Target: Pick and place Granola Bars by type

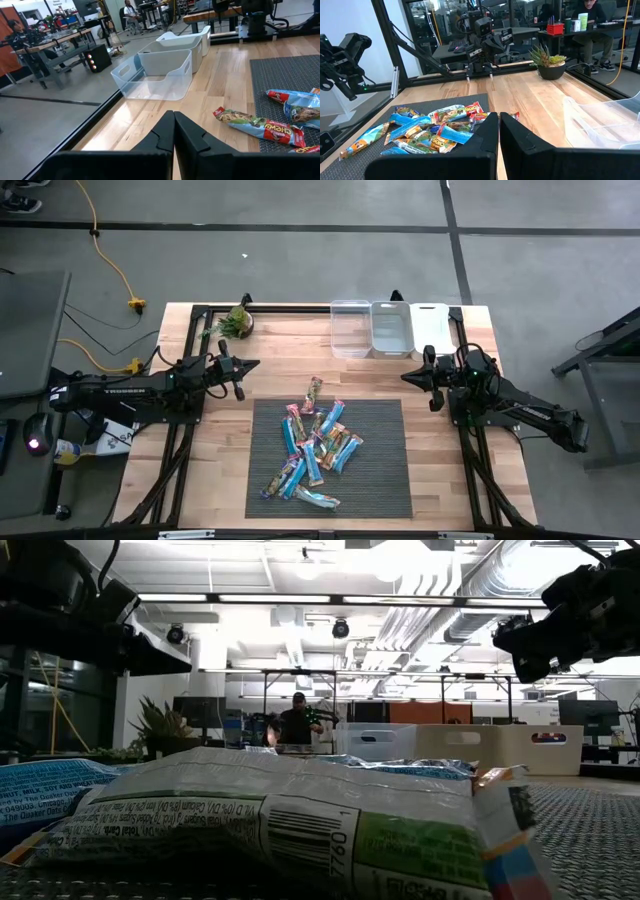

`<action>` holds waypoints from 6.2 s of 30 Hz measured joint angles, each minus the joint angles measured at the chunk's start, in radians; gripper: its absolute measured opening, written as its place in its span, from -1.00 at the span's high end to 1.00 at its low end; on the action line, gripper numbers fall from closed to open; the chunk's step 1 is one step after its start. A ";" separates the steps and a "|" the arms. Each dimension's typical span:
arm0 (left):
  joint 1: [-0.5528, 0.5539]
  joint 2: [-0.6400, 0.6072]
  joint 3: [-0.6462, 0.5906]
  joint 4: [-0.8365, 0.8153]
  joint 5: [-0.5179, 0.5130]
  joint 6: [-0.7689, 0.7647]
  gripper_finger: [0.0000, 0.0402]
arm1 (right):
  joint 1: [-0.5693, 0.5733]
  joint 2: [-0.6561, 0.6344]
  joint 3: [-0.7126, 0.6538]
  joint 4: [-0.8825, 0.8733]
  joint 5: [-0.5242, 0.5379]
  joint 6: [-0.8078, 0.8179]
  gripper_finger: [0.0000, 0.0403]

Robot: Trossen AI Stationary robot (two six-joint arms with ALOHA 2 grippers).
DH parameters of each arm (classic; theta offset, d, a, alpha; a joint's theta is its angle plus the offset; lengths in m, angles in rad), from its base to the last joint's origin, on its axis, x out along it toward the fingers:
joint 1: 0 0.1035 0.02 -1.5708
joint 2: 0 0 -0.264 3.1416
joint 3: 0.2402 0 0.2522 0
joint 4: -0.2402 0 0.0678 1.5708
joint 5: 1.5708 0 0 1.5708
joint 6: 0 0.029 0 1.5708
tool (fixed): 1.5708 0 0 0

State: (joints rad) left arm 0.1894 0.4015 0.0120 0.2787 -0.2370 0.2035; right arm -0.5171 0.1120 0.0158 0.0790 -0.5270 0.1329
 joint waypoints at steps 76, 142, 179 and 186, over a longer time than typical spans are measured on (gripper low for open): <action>0.000 0.000 0.000 -0.001 0.000 0.000 1.00 | 0.764 1.383 1.232 -0.889 0.262 -0.401 0.25; 0.000 0.000 0.000 -0.006 0.000 0.000 1.00 | 0.864 1.709 1.029 -0.392 0.521 -0.372 0.18; 0.000 0.000 0.000 -0.028 0.000 0.000 1.00 | 0.854 1.709 0.983 -0.389 0.443 -0.290 0.58; 0.000 0.000 0.000 -0.028 0.000 0.000 1.00 | 0.855 1.709 0.983 -0.389 0.441 -0.277 0.70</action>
State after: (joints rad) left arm 0.1897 0.4015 0.0120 0.2504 -0.2367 0.2035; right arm 0.3374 1.8206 0.9993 -0.3099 -0.0856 -0.1440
